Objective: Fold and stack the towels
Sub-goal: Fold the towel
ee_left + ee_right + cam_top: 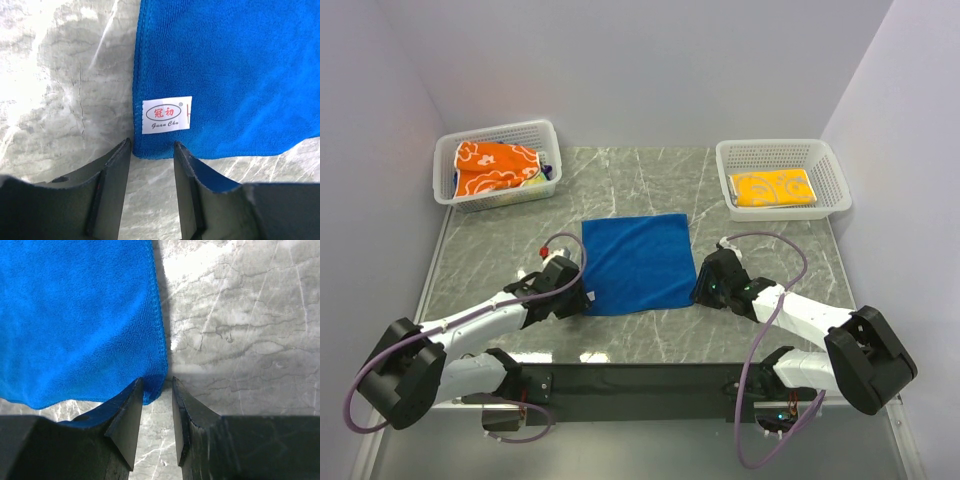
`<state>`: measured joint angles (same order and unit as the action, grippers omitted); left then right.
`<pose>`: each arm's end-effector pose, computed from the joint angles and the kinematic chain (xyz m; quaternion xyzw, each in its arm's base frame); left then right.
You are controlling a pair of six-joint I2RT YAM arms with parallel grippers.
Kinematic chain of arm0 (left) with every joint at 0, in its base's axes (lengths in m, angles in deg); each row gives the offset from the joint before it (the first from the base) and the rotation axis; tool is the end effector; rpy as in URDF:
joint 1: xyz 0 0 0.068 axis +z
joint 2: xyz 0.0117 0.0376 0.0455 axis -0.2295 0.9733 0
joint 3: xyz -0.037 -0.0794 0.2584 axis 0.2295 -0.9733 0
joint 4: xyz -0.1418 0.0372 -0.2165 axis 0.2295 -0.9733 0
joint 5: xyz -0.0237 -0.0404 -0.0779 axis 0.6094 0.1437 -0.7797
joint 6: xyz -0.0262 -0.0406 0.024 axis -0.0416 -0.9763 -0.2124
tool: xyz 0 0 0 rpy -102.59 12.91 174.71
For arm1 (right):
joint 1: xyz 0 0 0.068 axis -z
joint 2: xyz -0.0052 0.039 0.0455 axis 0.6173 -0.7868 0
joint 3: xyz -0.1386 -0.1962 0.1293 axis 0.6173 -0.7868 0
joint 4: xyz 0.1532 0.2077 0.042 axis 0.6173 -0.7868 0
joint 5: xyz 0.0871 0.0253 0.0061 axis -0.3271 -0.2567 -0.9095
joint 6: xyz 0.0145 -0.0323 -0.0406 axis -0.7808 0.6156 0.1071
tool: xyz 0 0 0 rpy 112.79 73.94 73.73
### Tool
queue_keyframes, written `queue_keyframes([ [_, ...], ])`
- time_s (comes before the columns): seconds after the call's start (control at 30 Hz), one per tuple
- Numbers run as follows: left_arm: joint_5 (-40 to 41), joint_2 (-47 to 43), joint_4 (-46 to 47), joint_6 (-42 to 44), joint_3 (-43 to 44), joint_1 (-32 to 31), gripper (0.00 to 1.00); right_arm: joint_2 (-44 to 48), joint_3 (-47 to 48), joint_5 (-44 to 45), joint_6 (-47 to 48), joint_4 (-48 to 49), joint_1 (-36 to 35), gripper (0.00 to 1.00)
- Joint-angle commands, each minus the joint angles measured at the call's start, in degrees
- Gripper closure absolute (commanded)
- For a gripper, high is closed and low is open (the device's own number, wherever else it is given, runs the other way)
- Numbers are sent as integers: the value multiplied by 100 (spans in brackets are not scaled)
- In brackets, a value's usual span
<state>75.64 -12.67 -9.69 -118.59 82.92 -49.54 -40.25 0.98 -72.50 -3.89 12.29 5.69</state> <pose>0.1639 -0.1160 0.1559 -0.1482 0.9420 -0.1754 0.2446 0.1824 0.1141 0.1502 0.0909 0.9396 0.1836 0.2740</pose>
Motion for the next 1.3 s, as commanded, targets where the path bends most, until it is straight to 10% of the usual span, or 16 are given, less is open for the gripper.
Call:
queue_keyframes([
  [0.0, 50, 71, -280, -99, 171, -90, 55, 23, -46, 42, -65, 194, 34, 63],
  [0.63, 261, -246, -210, -187, 364, -143, 81, -29, -152, 68, -109, 379, 43, 63],
  [1.27, 235, 185, 116, -231, 294, -152, 63, -99, -205, 68, -153, 397, 105, 63],
])
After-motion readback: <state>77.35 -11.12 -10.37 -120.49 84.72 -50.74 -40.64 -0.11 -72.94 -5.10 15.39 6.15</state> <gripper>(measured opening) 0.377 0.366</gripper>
